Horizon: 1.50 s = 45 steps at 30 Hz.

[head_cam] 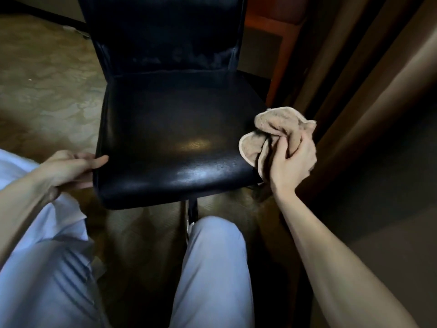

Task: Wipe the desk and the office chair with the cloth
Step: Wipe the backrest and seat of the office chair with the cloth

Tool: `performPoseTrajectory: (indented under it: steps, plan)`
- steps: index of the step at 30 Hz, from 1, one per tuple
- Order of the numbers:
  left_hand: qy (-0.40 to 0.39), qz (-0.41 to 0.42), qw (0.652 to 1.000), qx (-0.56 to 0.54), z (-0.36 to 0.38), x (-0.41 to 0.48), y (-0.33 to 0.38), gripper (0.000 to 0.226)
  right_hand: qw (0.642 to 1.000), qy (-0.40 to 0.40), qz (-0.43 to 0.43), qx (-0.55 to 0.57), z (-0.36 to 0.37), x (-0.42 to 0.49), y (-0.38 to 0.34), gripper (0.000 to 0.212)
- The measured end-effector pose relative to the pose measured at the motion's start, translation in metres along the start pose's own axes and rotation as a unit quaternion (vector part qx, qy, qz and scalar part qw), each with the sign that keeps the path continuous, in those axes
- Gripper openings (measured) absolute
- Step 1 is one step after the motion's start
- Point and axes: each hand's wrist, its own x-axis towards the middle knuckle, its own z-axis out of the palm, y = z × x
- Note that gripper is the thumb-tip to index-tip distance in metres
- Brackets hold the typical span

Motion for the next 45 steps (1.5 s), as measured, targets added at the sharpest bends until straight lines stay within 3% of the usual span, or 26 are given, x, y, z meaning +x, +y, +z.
performPoseTrajectory:
  steps: [3, 8, 11, 13, 16, 18, 21, 24, 27, 29, 31, 34, 37, 41, 45]
  plan:
    - [-0.011, -0.020, 1.000, -0.018, -0.010, 0.012, -0.006, 0.051, 0.997, -0.048, 0.009, -0.061, 0.014, 0.008, 0.013, 0.053]
    - [-0.014, -0.016, 0.999, -0.040, -0.034, 0.058, -0.047, 0.067, 0.991, 0.027, 0.121, -0.047, 0.033, -0.033, -0.020, 0.052]
    - [-0.031, 0.007, 0.999, -0.028, -0.040, 0.069, -0.061, 0.066, 0.990, 0.027, 0.137, -0.022, 0.046, -0.098, -0.059, 0.053]
    - [-0.033, 0.013, 0.999, -0.036, -0.036, 0.053, -0.053, 0.049, 0.995, -0.023, 0.100, -0.003, 0.053, -0.159, -0.091, 0.057]
    - [-0.022, 0.014, 0.998, -0.049, -0.015, 0.005, -0.022, 0.030, 0.984, -0.166, 0.012, 0.069, 0.056, -0.240, -0.134, 0.054]
    - [-0.035, 0.023, 0.998, -0.054, -0.007, -0.014, -0.011, 0.032, 0.968, -0.194, 0.033, 0.156, 0.053, -0.242, -0.138, 0.044]
    - [-0.059, 0.030, 0.997, -0.050, -0.001, -0.027, -0.003, 0.021, 0.962, -0.070, 0.091, 0.246, 0.028, -0.169, -0.107, 0.034]
    - [-0.068, 0.021, 0.996, -0.059, 0.004, -0.036, 0.004, 0.016, 0.984, 0.048, 0.104, 0.136, -0.007, -0.063, -0.050, 0.048]
    - [-0.065, 0.013, 0.996, -0.053, 0.006, -0.040, 0.008, 0.029, 0.993, -0.022, 0.112, 0.004, -0.019, 0.017, -0.001, 0.051]
    - [-0.063, 0.014, 0.997, -0.049, 0.008, -0.042, 0.008, 0.034, 0.978, -0.102, 0.171, -0.056, -0.010, 0.034, 0.024, 0.053]
    - [-0.057, 0.022, 0.997, -0.046, 0.012, -0.042, 0.007, 0.033, 0.966, -0.106, 0.221, -0.081, 0.005, 0.028, 0.034, 0.058]
    - [-0.049, 0.029, 0.997, -0.051, 0.014, -0.039, 0.006, 0.035, 0.967, -0.011, 0.234, -0.104, 0.023, -0.001, 0.022, 0.058]
    - [-0.050, 0.034, 0.996, -0.059, 0.014, -0.039, 0.005, 0.034, 0.971, 0.031, 0.226, -0.072, 0.033, -0.051, -0.003, 0.052]
    - [-0.038, 0.042, 0.997, -0.058, 0.020, -0.046, 0.001, 0.030, 0.987, 0.011, 0.158, 0.003, 0.044, -0.133, -0.057, 0.048]
    - [0.013, 0.059, 0.997, -0.057, 0.050, -0.061, -0.010, 0.022, 0.978, -0.067, 0.172, 0.094, 0.049, -0.203, -0.110, 0.056]
